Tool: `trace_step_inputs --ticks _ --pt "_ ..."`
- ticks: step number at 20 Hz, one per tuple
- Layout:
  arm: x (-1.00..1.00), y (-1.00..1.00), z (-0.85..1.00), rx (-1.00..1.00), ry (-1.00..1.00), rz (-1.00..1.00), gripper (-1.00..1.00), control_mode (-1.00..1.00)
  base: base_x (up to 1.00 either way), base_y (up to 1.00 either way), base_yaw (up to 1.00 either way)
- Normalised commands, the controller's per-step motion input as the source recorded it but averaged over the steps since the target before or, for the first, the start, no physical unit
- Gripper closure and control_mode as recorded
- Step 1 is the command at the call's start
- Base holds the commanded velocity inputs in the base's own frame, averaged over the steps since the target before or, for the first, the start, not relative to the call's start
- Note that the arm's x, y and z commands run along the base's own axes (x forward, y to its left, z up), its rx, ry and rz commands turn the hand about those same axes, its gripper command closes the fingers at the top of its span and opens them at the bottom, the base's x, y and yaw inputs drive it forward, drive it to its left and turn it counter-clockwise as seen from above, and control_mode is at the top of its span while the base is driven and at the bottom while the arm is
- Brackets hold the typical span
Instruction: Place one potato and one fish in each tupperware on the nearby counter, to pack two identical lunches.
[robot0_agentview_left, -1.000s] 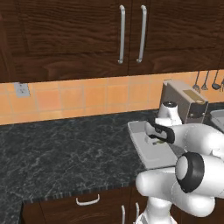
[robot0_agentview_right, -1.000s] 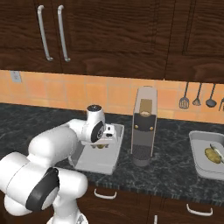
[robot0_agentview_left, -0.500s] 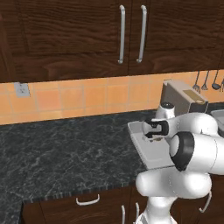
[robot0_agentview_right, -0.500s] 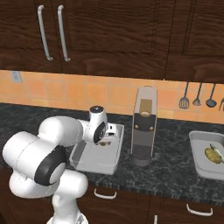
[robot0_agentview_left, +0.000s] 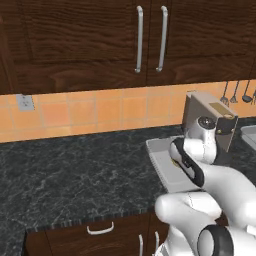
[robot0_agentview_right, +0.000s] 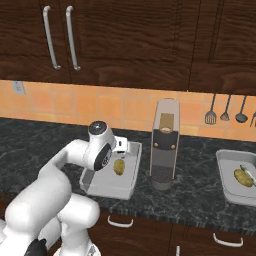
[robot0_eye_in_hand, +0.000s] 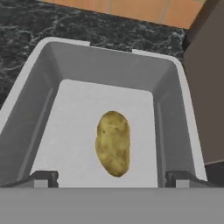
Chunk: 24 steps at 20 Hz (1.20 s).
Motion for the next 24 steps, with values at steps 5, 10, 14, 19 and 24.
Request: trace_step_inputs --ticks 5,10,14,19,24 --pt "-1.0 0.21 0.88 -0.01 -0.24 0.0 -1.0 -1.0 0.0 0.0 0.0" --pt "-0.84 0.6 0.78 -0.03 -0.21 -0.01 -1.0 -1.0 0.0 0.0 0.0" --pt "-0.59 0.47 -0.02 0.11 -0.01 -0.07 -1.0 -1.0 0.0 0.0 0.0" --pt "-0.36 0.23 -0.7 0.1 -0.03 0.0 -1.0 -1.0 0.0 0.0 0.0" --pt "-0.33 0.0 -0.35 0.0 -0.06 -0.06 -1.0 1.0 -0.13 0.0 -0.03"
